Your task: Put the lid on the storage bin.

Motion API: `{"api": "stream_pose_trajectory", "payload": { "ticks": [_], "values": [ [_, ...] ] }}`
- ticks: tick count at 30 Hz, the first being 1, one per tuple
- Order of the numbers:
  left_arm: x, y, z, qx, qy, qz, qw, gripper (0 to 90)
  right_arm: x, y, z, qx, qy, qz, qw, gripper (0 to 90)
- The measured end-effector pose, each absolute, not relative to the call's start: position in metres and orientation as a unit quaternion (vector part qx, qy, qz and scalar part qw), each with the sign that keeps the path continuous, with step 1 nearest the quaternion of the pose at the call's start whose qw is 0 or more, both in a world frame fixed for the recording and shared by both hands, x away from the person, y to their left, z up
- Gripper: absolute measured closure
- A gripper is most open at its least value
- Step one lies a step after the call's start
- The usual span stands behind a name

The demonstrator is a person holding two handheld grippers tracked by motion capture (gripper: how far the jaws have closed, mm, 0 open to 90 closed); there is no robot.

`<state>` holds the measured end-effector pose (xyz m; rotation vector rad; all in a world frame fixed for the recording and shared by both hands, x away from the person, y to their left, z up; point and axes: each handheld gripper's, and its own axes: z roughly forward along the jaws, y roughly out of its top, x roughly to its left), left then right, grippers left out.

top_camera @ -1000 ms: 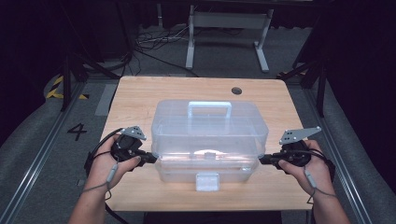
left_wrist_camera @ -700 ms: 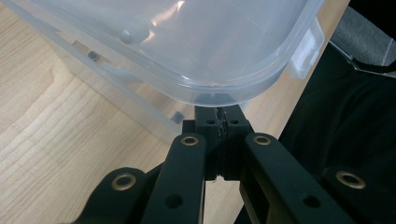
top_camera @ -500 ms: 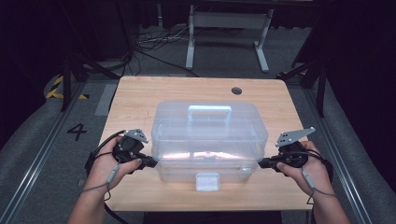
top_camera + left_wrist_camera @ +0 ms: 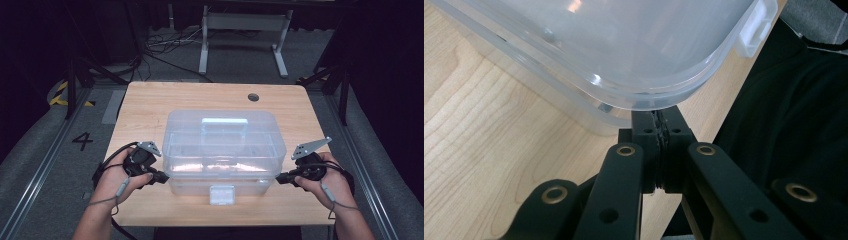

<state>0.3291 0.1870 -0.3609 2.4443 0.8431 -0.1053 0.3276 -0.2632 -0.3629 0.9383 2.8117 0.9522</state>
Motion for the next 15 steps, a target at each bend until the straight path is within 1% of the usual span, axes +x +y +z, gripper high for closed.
{"api": "stream_pose_trajectory", "payload": {
  "ticks": [15],
  "values": [
    [0.329,0.1836,-0.3655,0.917,0.31,-0.055,0.246,87.5,0.3289,-0.2603,-0.3694,0.301,0.912,0.277,0.001,90.0]
  ]
}}
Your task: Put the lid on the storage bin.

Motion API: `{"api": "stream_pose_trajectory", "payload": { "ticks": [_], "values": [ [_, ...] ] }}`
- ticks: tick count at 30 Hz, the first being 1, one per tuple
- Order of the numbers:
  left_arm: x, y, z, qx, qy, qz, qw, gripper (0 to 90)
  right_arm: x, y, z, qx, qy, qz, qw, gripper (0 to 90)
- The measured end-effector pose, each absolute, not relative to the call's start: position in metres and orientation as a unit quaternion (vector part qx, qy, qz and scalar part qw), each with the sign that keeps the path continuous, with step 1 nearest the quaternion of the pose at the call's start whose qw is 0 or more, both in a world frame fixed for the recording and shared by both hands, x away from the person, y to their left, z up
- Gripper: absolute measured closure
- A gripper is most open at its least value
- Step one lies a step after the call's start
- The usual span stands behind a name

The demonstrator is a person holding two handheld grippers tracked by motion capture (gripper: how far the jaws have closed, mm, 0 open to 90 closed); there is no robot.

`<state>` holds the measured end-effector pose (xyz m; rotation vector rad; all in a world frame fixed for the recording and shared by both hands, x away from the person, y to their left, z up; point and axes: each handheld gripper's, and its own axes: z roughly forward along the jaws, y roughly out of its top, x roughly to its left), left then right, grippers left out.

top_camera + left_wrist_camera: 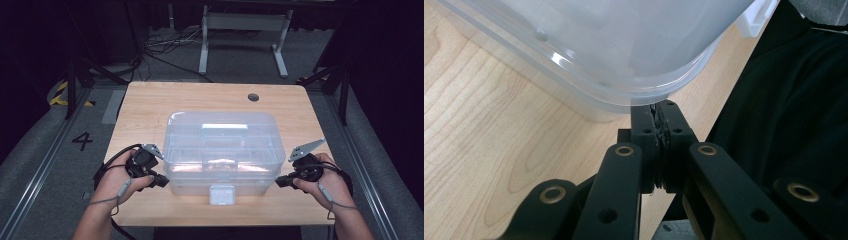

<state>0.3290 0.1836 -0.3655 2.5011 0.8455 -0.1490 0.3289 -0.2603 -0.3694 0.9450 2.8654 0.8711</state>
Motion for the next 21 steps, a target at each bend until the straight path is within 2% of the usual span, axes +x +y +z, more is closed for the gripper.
{"api": "stream_pose_trajectory", "payload": {
  "ticks": [15,21],
  "values": [
    [0.3281,0.1832,-0.3676,0.92,0.31,-0.062,0.232,86.7,0.3292,-0.2594,-0.3728,0.299,0.918,0.261,-0.007,90.0],
    [0.3248,0.1873,-0.3626,0.915,0.307,-0.063,0.255,85.1,0.3273,-0.2629,-0.369,0.297,0.918,0.262,-0.014,90.0]
  ]
}}
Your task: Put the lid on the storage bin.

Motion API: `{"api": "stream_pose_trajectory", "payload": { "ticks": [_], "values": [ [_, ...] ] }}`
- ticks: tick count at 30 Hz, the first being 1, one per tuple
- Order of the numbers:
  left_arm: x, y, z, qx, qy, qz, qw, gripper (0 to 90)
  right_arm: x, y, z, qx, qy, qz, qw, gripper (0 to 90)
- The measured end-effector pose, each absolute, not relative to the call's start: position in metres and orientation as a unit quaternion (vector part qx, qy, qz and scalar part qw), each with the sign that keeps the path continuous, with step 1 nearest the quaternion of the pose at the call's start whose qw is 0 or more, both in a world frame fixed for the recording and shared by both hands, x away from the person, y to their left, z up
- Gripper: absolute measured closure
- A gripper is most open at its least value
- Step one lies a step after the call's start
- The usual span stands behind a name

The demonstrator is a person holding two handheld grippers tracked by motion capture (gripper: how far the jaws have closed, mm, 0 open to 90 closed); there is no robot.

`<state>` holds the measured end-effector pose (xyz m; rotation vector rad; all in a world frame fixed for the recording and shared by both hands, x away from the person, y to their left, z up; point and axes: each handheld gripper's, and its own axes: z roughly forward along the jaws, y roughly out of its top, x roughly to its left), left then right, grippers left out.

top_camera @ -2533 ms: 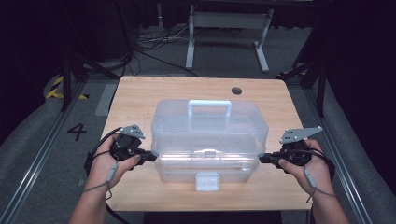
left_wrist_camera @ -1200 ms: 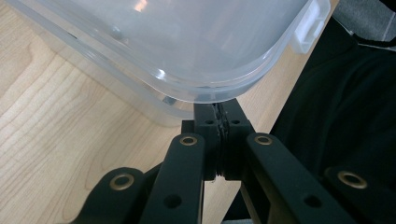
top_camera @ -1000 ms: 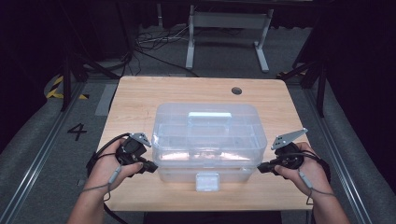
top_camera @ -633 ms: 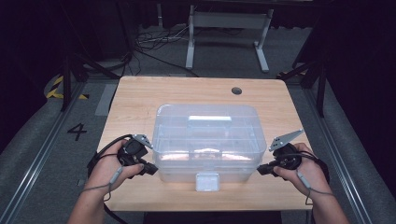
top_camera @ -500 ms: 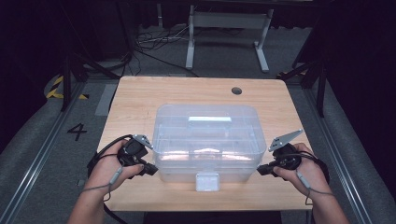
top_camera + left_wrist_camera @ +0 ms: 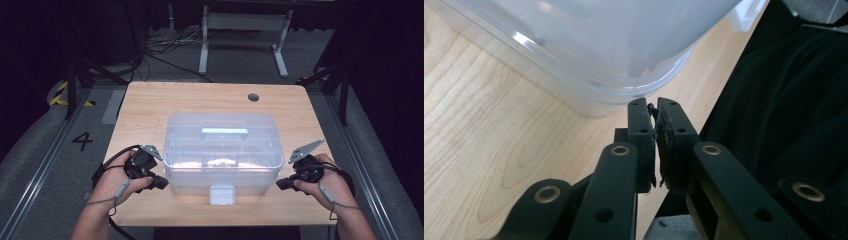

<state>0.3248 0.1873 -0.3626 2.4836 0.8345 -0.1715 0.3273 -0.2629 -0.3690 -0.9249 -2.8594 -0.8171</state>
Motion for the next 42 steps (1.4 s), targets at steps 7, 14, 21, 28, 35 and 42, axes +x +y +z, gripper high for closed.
{"api": "stream_pose_trajectory", "payload": {
  "ticks": [7,14,21,28,35,42],
  "values": [
    [0.317,0.197,-0.35,0.903,0.304,-0.058,0.297,82.0,0.328,-0.269,-0.362,-0.295,-0.915,-0.276,0.014,90.0],
    [0.31,0.212,-0.337,0.876,0.316,-0.032,0.362,81.3,0.329,-0.277,-0.35,-0.294,-0.906,-0.304,0.009,88.9],
    [0.303,0.226,-0.327,0.841,0.341,0.005,0.42,79.0,0.332,-0.289,-0.337,-0.293,-0.893,-0.343,0.0,88.6],
    [0.304,0.245,-0.325,0.8,0.391,0.065,0.451,77.3,0.337,-0.305,-0.327,-0.309,-0.873,-0.376,-0.027,88.9],
    [0.317,0.255,-0.333,0.771,0.427,0.113,0.459,72.6,0.341,-0.323,-0.326,-0.352,-0.84,-0.404,-0.088,88.4],
    [0.336,0.26,-0.351,0.76,0.45,0.153,0.444,65.9,0.353,-0.339,-0.337,-0.385,-0.814,-0.411,-0.141,86.4]
  ]
}}
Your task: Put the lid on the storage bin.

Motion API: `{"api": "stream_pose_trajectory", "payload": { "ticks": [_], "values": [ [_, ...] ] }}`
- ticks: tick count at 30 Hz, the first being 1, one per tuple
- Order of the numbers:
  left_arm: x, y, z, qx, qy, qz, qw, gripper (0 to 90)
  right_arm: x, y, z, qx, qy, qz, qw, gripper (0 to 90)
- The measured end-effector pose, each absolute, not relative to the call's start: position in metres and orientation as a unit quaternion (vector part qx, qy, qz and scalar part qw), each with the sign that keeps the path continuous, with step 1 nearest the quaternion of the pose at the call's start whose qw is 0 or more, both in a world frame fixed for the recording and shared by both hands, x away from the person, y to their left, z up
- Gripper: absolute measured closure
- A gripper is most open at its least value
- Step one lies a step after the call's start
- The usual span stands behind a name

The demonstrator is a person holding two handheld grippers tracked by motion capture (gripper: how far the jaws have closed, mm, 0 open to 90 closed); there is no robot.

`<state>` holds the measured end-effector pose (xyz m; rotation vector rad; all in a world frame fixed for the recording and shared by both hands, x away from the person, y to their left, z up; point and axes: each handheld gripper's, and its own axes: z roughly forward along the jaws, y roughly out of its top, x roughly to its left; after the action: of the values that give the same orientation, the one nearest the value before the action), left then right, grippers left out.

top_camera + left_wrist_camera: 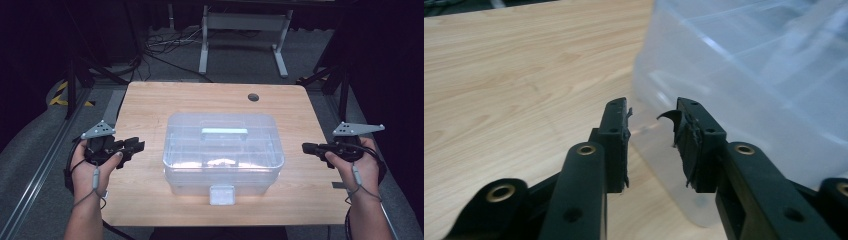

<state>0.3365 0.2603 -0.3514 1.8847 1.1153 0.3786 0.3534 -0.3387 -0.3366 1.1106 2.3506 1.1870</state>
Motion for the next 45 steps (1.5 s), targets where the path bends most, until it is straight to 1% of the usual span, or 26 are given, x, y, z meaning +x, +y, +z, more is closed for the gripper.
{"api": "stream_pose_trajectory", "payload": {
  "ticks": [3,4,8,10,13,15,17,22,25,28,45],
  "values": [
    [0.346,0.263,-0.364,0.758,0.458,0.159,0.437,64.2,0.362,-0.344,-0.345,0.396,0.808,0.408,0.157,85.2],
    [0.348,0.263,-0.366,0.757,0.462,0.163,0.433,61.2,0.367,-0.347,-0.351,0.404,0.803,0.406,0.164,83.6],
    [0.353,0.266,-0.375,0.757,0.469,0.169,0.423,59.3,0.375,-0.352,-0.364,0.414,0.8,0.399,0.169,81.0],
    [0.357,0.267,-0.381,0.758,0.469,0.172,0.42,56.4,0.381,-0.356,-0.372,0.419,0.799,0.397,0.167,78.6],
    [0.361,0.268,-0.389,0.761,0.47,0.175,0.411,52.8,0.387,-0.358,-0.381,0.414,0.802,0.401,0.159,72.7],
    [0.364,0.269,-0.394,0.768,0.464,0.177,0.404,52.4,0.391,-0.357,-0.388,0.396,0.814,0.396,0.156,70.4],
    [0.366,0.268,-0.399,0.771,0.462,0.178,0.401,51.4,0.394,-0.357,-0.392,0.398,0.812,0.4,0.148,68.7],
    [0.371,0.268,-0.41,0.779,0.456,0.167,0.396,49.8,0.399,-0.358,-0.403,0.406,0.813,0.392,0.145,64.3],
    [0.372,0.267,-0.413,0.782,0.457,0.167,0.39,49.1,0.403,-0.359,-0.41,0.416,0.811,0.385,0.145,62.5],
    [0.374,0.267,-0.419,0.786,0.457,0.157,0.386,48.5,0.406,-0.361,-0.418,0.422,0.809,0.384,0.142,61.3],
    [0.382,0.267,-0.445,0.803,0.462,0.14,0.35,46.5,0.417,-0.371,-0.452,0.437,0.804,0.378,0.144,56.7]
  ]
}}
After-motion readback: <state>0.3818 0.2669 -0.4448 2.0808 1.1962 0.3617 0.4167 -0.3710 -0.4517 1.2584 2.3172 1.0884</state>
